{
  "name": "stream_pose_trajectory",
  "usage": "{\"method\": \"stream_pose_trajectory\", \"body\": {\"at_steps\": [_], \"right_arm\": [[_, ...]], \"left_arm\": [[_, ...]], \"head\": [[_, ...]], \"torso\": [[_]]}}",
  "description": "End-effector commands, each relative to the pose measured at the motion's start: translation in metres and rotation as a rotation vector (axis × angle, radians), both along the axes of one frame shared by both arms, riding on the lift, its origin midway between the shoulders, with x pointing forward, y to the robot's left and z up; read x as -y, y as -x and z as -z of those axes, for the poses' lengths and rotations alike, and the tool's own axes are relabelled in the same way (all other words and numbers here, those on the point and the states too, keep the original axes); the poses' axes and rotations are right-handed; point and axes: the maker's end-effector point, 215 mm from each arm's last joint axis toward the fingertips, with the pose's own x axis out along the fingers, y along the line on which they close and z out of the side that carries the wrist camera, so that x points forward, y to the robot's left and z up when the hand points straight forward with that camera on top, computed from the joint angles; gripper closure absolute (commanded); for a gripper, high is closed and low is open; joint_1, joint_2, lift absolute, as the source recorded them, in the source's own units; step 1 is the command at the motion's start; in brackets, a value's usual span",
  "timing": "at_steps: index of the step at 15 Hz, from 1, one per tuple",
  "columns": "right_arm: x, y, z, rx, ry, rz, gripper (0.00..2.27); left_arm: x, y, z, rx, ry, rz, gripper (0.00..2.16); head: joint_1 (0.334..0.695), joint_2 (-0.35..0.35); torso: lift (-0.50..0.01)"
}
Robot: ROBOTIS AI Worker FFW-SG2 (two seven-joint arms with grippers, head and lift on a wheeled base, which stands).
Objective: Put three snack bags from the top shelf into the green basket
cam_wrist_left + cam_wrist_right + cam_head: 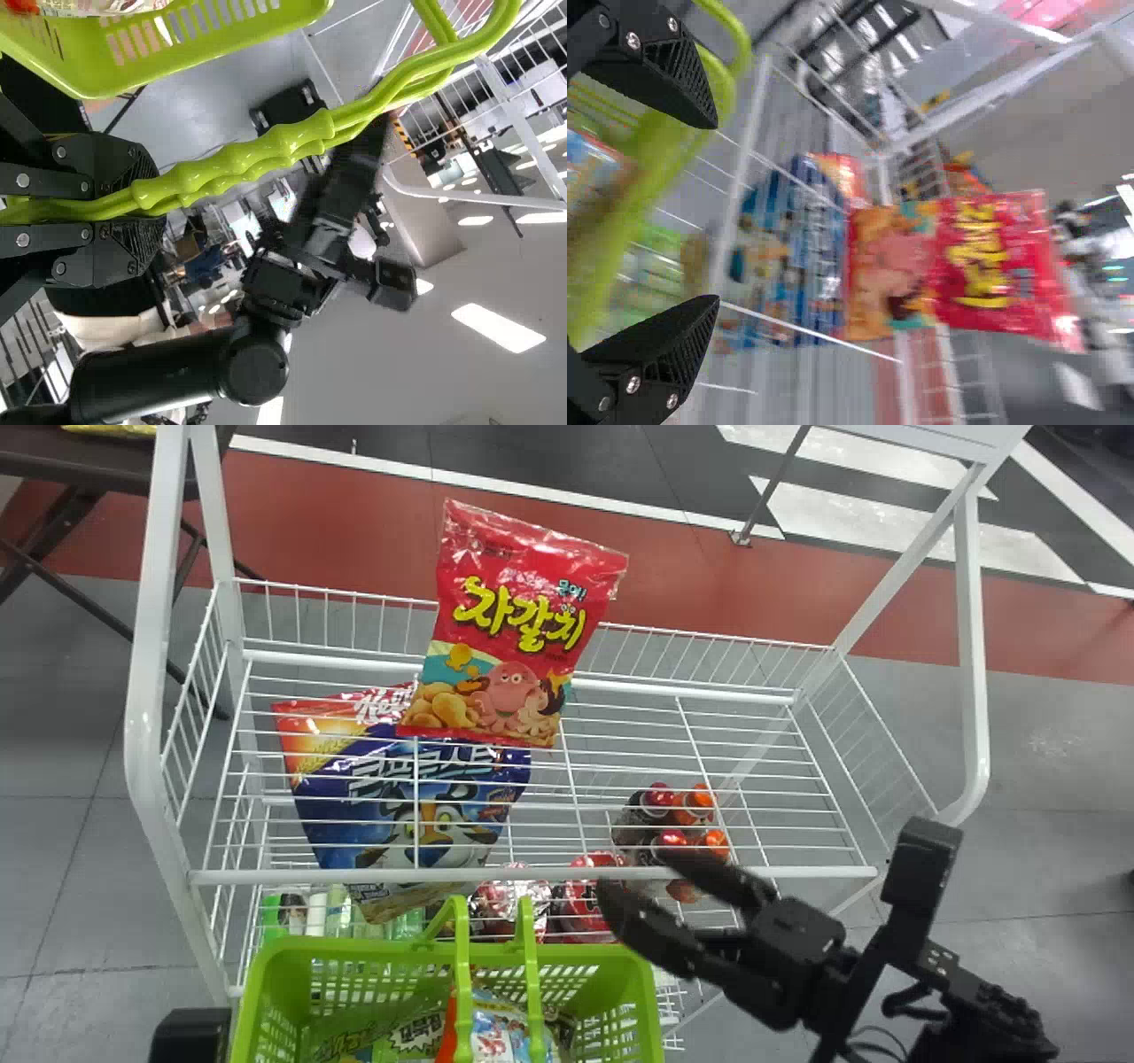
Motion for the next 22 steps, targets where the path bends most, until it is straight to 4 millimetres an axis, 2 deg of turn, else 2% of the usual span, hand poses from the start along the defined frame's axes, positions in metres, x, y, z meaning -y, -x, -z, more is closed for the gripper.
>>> {"method": "stream_pose_trajectory", "body": {"at_steps": [1,3,5,7,8,10,12,22], "right_arm": [[-0.011,-0.020,-0.027,0.230,0.117,0.045,0.12],[-0.003,-0.026,-0.021,0.254,0.140,0.158,0.12],[0.012,-0.030,-0.026,0.311,0.150,0.250,0.12],[0.030,-0.032,-0.019,0.290,0.193,0.358,0.12],[0.036,-0.033,-0.023,0.301,0.199,0.393,0.12],[0.035,-0.034,-0.038,0.349,0.208,0.399,0.12],[0.034,-0.034,-0.045,0.369,0.203,0.400,0.12],[0.023,-0.033,-0.045,0.376,0.196,0.353,0.12]], "left_arm": [[0.002,0.000,0.000,0.003,-0.001,0.002,1.60],[0.002,0.001,0.000,0.003,0.000,0.003,1.60],[0.002,0.002,0.001,-0.002,0.002,0.005,1.60],[0.002,0.002,0.003,-0.005,0.001,0.002,1.60],[0.002,0.001,0.004,-0.005,0.001,0.002,1.60],[0.002,0.002,0.004,-0.007,0.000,0.003,1.60],[0.002,0.002,0.004,-0.007,0.000,0.003,1.60],[0.003,0.003,0.003,-0.002,-0.002,0.004,1.60]], "head": [[0.695,-0.350],[0.695,-0.350],[0.695,-0.350],[0.695,-0.350],[0.695,-0.350],[0.695,-0.350],[0.695,-0.350],[0.695,-0.350]], "torso": [[-0.047],[-0.047],[-0.047],[-0.047],[-0.047],[-0.047],[-0.047],[-0.047]]}}
